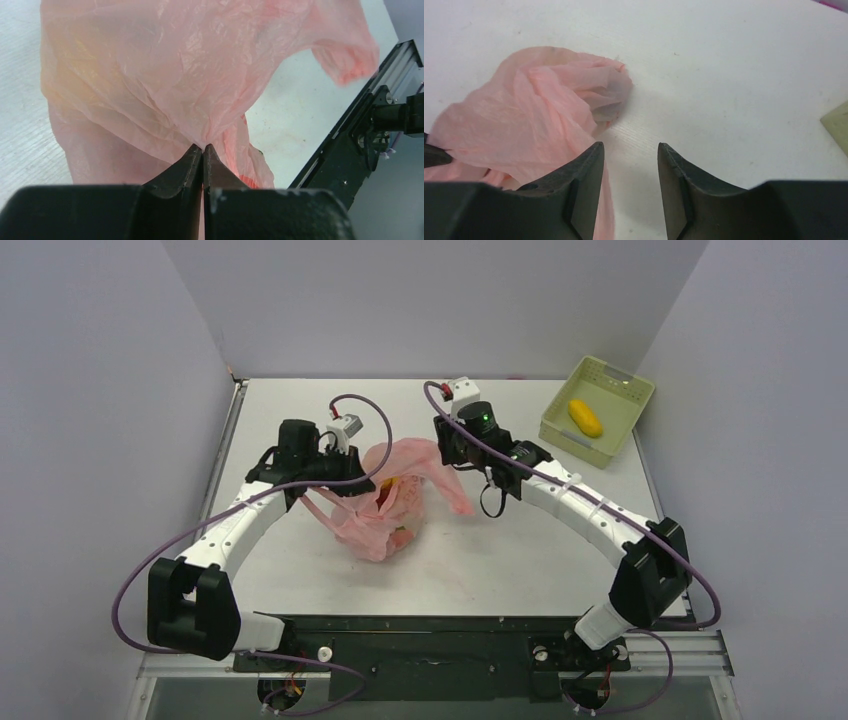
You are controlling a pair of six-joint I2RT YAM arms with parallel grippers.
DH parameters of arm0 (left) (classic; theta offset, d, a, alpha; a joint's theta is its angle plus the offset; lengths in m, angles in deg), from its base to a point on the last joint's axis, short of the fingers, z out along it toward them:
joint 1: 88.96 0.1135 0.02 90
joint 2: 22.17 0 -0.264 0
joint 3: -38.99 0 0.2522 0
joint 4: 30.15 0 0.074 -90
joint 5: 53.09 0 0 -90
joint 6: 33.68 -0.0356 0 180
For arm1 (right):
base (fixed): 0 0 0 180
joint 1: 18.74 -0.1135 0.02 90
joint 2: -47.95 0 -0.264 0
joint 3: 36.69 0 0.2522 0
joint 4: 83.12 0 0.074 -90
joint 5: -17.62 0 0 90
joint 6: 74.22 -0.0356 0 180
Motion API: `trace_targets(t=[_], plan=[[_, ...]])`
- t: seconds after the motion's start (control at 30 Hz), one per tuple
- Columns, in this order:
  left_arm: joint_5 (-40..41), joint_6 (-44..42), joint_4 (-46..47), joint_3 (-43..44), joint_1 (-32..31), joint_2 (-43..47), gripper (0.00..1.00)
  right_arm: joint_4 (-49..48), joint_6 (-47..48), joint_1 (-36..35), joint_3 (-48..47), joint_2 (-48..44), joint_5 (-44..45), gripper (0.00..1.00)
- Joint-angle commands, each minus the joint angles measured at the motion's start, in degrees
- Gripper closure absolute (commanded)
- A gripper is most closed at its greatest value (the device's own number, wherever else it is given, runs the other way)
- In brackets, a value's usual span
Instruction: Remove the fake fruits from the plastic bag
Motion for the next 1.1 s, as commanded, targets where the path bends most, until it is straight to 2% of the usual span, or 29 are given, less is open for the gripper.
trace_targets(t=[0.0,0.13,0.2,0.3,0.47,0.8,1.07], plan=[[-6.66,1.69,4.81,-0.75,0.41,-0.07,1.0,1.98,-15.4,-3.04,2.47,-7.83,3.27,0.57],[-7.27,2.54,5.28,-0.69,0.52,-0.18,1.0,-8.54,-28.87,-10.13,16.6,-20.35,10.5,0.39],[-8.23,3.0,6.05,-0.96,0.57,-0.1,1.0,-12.48,-34.48,-13.71,21.0,-25.43,14.18,0.35],[-10.52,3.48,6.76,-1.09,0.5,0.2,1.0,-18.51,-37.41,-17.74,24.9,-26.53,16.9,0.34],[-12.71,3.87,8.65,-1.98,0.61,1.86,1.0,-21.54,-47.01,-20.74,27.01,-21.14,17.36,0.32],[-14.48,4.98,10.75,-2.47,0.78,1.94,1.0,-28.52,-58.19,-24.09,29.4,-10.98,21.48,0.3],[-15.94,5.71,13.18,-3.41,0.83,3.93,1.0,-25.97,-58.26,-23.38,22.08,-0.18,19.29,0.3]])
